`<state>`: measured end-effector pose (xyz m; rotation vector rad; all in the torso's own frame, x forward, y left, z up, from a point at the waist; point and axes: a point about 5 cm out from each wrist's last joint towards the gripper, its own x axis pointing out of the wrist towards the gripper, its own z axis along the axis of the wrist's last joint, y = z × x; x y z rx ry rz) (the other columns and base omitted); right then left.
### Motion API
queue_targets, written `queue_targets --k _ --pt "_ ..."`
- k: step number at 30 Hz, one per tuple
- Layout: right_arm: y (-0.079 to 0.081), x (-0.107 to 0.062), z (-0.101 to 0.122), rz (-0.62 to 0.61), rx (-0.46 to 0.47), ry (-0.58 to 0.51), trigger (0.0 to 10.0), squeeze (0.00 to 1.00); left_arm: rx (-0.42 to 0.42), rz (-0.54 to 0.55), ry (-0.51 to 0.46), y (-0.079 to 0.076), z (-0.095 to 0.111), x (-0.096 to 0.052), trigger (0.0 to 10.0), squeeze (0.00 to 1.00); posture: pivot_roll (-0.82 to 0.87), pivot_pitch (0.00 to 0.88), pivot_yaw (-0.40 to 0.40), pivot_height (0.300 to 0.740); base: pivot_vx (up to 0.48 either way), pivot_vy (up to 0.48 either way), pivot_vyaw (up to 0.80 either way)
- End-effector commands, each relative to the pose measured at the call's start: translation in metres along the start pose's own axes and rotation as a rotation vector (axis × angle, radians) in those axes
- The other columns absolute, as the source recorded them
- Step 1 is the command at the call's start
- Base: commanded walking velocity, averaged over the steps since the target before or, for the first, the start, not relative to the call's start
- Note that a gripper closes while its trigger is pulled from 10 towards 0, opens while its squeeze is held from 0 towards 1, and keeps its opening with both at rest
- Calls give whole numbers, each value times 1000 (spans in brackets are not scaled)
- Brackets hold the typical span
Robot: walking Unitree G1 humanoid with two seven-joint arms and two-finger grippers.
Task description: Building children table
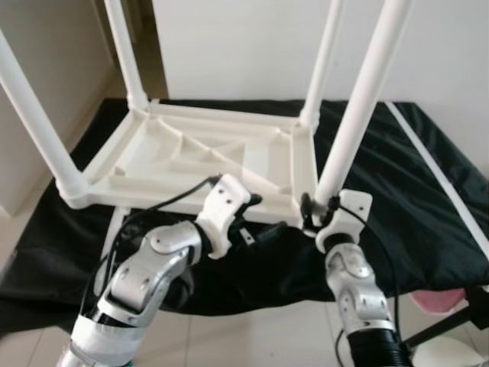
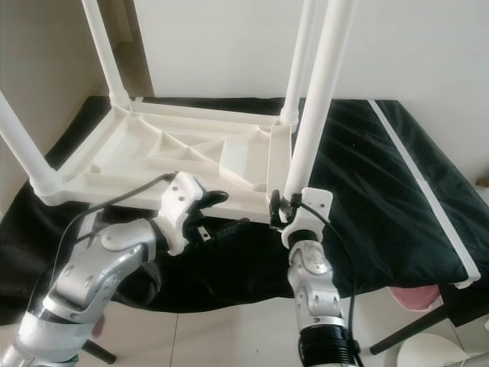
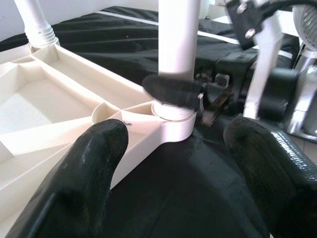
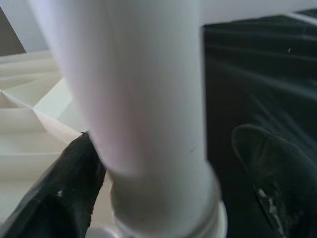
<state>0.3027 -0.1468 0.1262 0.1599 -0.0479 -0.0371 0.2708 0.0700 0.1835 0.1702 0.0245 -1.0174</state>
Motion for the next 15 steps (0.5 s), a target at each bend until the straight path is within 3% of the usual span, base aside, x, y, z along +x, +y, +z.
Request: queue_targets --k 1,15 --pt "0 -1 2 25 -9 -11 10000 1000 19 -13 7 -2 -3 2 10000 0 -32 0 -5 740 0 0 0" --pt "-9 1 10 108 -51 -44 10000 1000 54 -7 -4 0 -4 5 10000 0 -36 0 -11 740 0 0 0"
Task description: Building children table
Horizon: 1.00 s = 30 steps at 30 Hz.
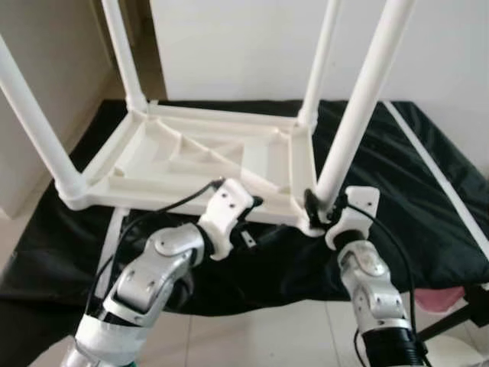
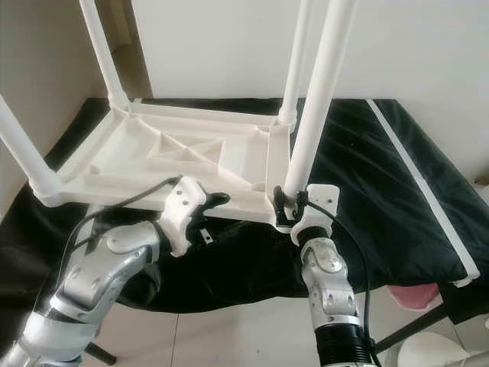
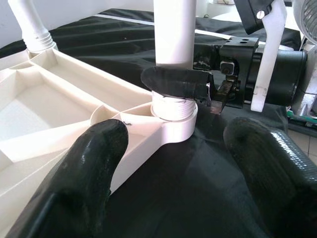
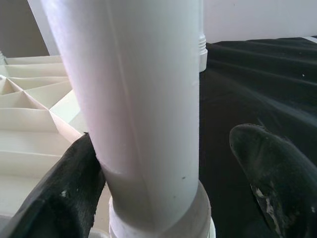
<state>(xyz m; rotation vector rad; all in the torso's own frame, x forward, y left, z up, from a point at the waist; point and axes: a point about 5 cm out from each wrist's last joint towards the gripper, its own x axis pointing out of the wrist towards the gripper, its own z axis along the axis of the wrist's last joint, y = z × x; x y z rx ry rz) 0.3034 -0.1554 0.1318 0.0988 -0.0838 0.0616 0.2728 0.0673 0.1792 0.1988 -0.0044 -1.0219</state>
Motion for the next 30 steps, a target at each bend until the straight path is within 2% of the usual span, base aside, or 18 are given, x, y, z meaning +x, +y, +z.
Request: queue_targets --k 1,26,27,29,30 --pt "-1 0 3 13 6 -18 10000 1000 19 -5 5 0 0 1 10000 0 -36 0 -11 740 0 0 0" --pt "-3 0 4 56 -7 -21 10000 1000 24 -12 -3 0 -2 1 10000 0 -42 0 -16 740 0 0 0" --pt "-5 -1 3 65 -10 -16 10000 184 16 -22 6 -2 -5 0 10000 0 -42 0 -17 740 0 0 0" --pt "-6 -2 2 72 -12 -12 10000 184 10 -30 12 -3 -7 -1 10000 0 -42 0 -17 740 0 0 0" --pt "-7 -3 2 90 -12 -10 10000 0 13 -47 28 -4 -10 -2 10000 0 -44 0 -17 740 0 0 0"
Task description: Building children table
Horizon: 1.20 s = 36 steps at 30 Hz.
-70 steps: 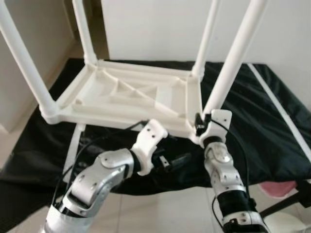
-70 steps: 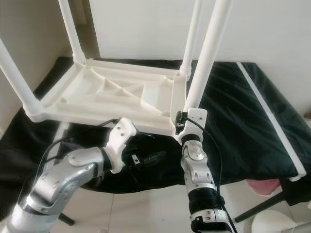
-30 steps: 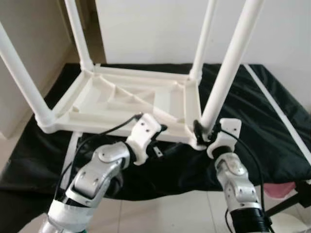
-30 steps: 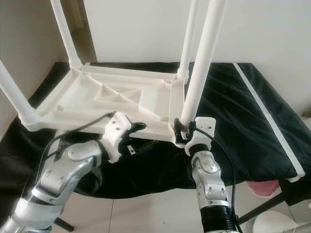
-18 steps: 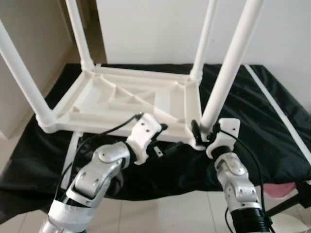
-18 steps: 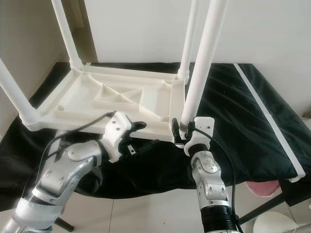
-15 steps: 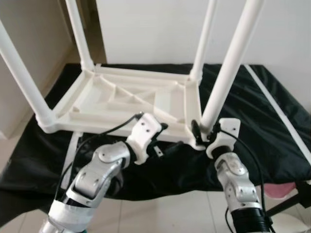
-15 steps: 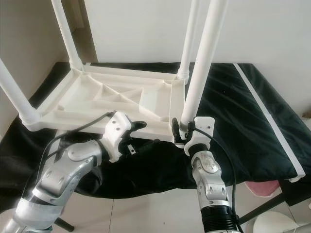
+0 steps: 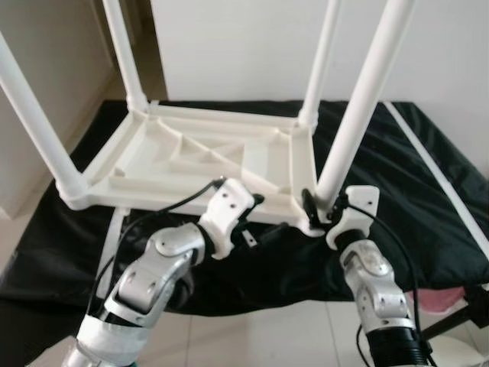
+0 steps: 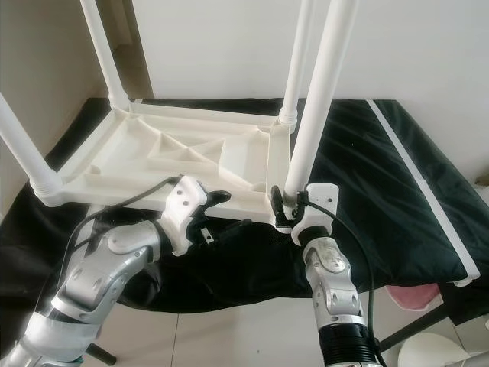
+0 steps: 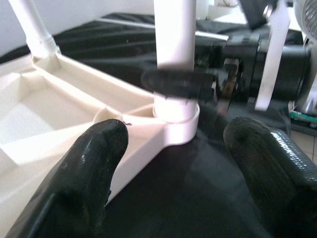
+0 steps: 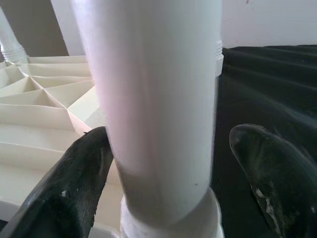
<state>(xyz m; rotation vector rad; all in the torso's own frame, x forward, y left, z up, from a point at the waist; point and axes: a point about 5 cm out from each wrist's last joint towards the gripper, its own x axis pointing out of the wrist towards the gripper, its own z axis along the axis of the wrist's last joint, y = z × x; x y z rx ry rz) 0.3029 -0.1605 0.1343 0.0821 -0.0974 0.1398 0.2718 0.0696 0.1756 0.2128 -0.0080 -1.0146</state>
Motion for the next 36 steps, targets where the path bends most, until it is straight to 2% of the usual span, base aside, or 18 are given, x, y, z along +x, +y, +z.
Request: queue_targets --k 1,4,5,7,13,26,27,29,30,31,32,33,34,35,36 --pt "-2 -2 -2 32 -1 -1 10000 0 9 -66 37 -4 -9 -1 10000 0 -46 0 -17 740 0 0 0" --pt "-2 -1 -2 58 -8 -3 10000 0 15 -80 46 -4 -10 0 10000 0 -47 0 -17 740 0 0 0" --pt "-2 1 0 127 -34 -13 10000 0 33 -92 46 -3 -9 1 10000 0 -50 0 -18 740 0 0 0" --pt "-2 3 1 151 -43 -16 10000 0 39 -91 43 -2 -8 2 10000 0 -52 0 -17 740 0 0 0" --pt "-12 7 6 256 -124 -6 10000 0 28 -90 47 -3 -7 3 10000 0 -58 0 -10 740 0 0 0" --pt "-25 19 -4 299 -191 47 10000 0 38 -97 55 0 -7 1 10000 0 -52 0 7 740 0 0 0" --pt "-25 20 -5 303 -191 48 9255 0 38 -98 54 1 -7 1 10000 0 -52 0 9 740 0 0 0" --pt "-25 21 -5 306 -190 49 9255 0 39 -99 54 1 -7 1 10000 0 -52 0 9 740 0 0 0" --pt "-25 23 -5 312 -193 48 7647 0 42 -100 53 1 -6 1 10000 0 -54 0 17 740 0 0 0" --pt "-24 25 -4 319 -198 46 6706 0 44 -103 54 2 -6 2 10000 0 -56 0 20 740 0 0 0" --pt "-23 27 -4 326 -198 45 5137 0 46 -104 55 2 -6 2 10000 0 -56 0 22 740 0 0 0" --pt "-23 27 -4 326 -198 45 5137 0 46 -104 55 2 -6 2 10000 0 -56 0 22 740 0 0 0" --pt "-23 29 -5 335 -201 48 5961 0 54 -107 55 3 -5 3 10000 0 -58 0 24 740 0 0 0" --pt "-23 29 -5 335 -201 48 5961 0 54 -107 55 3 -5 3 10000 0 -58 0 24 740 0 0 0" --pt "-23 29 -6 339 -203 50 8235 0 57 -108 56 3 -5 3 10000 0 -58 0 24 740 0 0 0"
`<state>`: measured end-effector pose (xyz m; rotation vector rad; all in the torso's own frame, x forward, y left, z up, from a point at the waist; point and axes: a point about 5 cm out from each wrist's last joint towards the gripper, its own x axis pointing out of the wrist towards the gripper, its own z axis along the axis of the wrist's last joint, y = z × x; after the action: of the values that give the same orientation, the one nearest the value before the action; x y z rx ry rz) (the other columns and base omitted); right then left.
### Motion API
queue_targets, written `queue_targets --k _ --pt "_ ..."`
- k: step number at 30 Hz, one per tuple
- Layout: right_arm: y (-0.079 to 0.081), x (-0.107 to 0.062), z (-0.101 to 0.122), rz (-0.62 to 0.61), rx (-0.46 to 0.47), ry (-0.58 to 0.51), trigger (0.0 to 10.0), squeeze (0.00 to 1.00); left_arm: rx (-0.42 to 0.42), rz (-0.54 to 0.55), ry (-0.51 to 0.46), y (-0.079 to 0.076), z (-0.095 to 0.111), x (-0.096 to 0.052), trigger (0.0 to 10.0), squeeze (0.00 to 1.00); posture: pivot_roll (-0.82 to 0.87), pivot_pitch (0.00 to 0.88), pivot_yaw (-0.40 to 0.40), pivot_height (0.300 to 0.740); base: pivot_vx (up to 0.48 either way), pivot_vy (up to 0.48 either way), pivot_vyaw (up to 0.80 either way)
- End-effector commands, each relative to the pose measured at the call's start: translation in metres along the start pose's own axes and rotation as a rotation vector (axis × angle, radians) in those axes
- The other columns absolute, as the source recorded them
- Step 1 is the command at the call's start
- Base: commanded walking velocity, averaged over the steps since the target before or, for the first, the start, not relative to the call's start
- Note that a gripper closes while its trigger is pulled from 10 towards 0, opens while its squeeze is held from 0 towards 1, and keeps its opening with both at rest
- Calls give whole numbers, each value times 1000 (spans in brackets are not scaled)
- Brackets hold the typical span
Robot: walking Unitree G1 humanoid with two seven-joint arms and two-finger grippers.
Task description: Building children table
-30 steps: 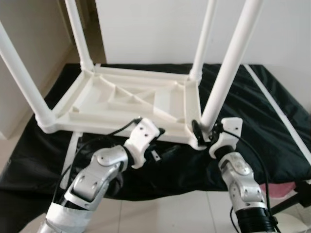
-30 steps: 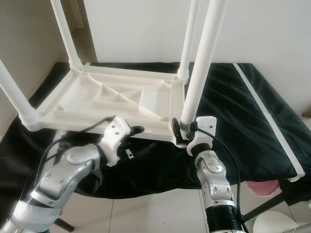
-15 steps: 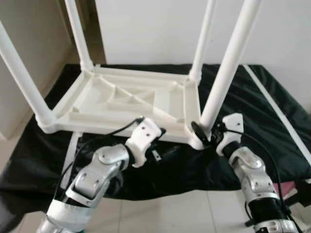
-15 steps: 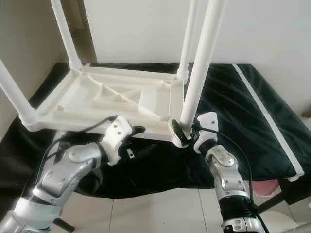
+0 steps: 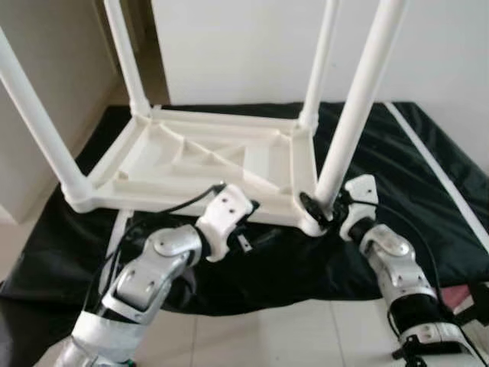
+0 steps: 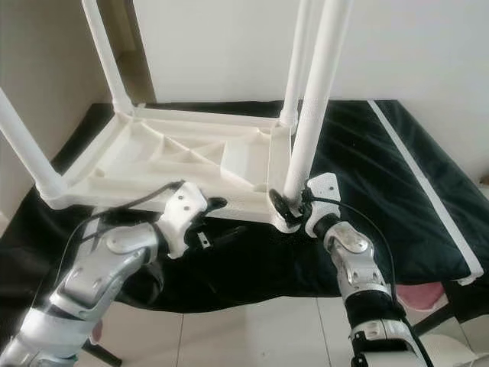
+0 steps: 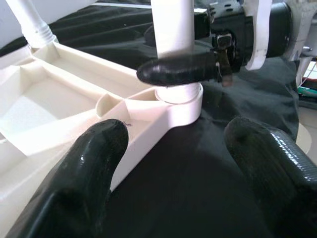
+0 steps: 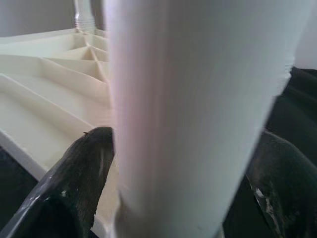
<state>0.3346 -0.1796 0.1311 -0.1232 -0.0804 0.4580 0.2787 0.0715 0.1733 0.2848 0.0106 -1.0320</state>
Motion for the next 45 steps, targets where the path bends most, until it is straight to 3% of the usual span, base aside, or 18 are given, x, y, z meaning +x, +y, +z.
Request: queue_targets --k 1,2,4,12,13,15,16,17,19,27,28,33,39,40,45 --pt "0 1 -2 14 -14 10 8275 0 7 -86 7 -4 -2 1 10000 0 -57 0 24 740 0 0 0" --pt "0 1 -2 14 -14 10 8275 0 7 -86 7 -4 -2 1 10000 0 -57 0 24 740 0 0 0" --pt "0 1 -4 18 -13 14 10000 0 5 -87 7 -4 -1 0 10000 0 -57 0 25 740 0 0 0" --pt "-2 2 -8 23 -18 17 10000 0 0 -86 12 -4 -2 -1 10000 0 -54 0 27 740 0 0 0" --pt "-2 2 -8 23 -18 16 6745 0 0 -88 12 -4 -2 -1 10000 0 -53 0 30 740 0 0 0" --pt "-2 2 -9 23 -18 15 6745 0 0 -88 13 -4 -2 -1 10000 0 -53 0 30 740 0 0 0" --pt "-2 2 -9 23 -20 15 3098 0 0 -89 14 -4 -2 -1 10000 0 -54 0 30 740 0 0 0" --pt "-2 2 -9 22 -22 15 2392 0 0 -89 14 -4 -2 -1 10000 0 -54 0 30 740 0 0 0" --pt "-2 2 -9 21 -24 11 78 0 1 -91 16 -4 -3 -1 10000 0 -56 0 33 740 0 0 0" --pt "-4 2 -10 12 -18 9 0 0 9 -93 16 -4 -2 -1 10000 0 -56 0 33 740 0 0 0" --pt "-4 1 -11 -1 -6 17 10000 0 9 -93 17 -4 -2 -1 10000 0 -54 0 31 740 0 0 0" --pt "-4 -1 -16 -39 11 40 10000 0 14 -91 16 -4 -1 -1 10000 0 -55 0 34 740 0 0 0" --pt "-1 -3 -26 -167 46 89 10000 0 -33 -108 24 -6 -4 -1 10000 0 -55 0 32 740 0 0 0" --pt "0 -2 -29 -275 85 108 10000 0 3 -99 18 -4 -2 -1 10000 0 -56 0 35 740 0 0 0" --pt "5 -4 -31 -445 141 122 10000 0 -13 -72 -5 -4 0 0 10000 0 -61 0 39 740 0 0 0"
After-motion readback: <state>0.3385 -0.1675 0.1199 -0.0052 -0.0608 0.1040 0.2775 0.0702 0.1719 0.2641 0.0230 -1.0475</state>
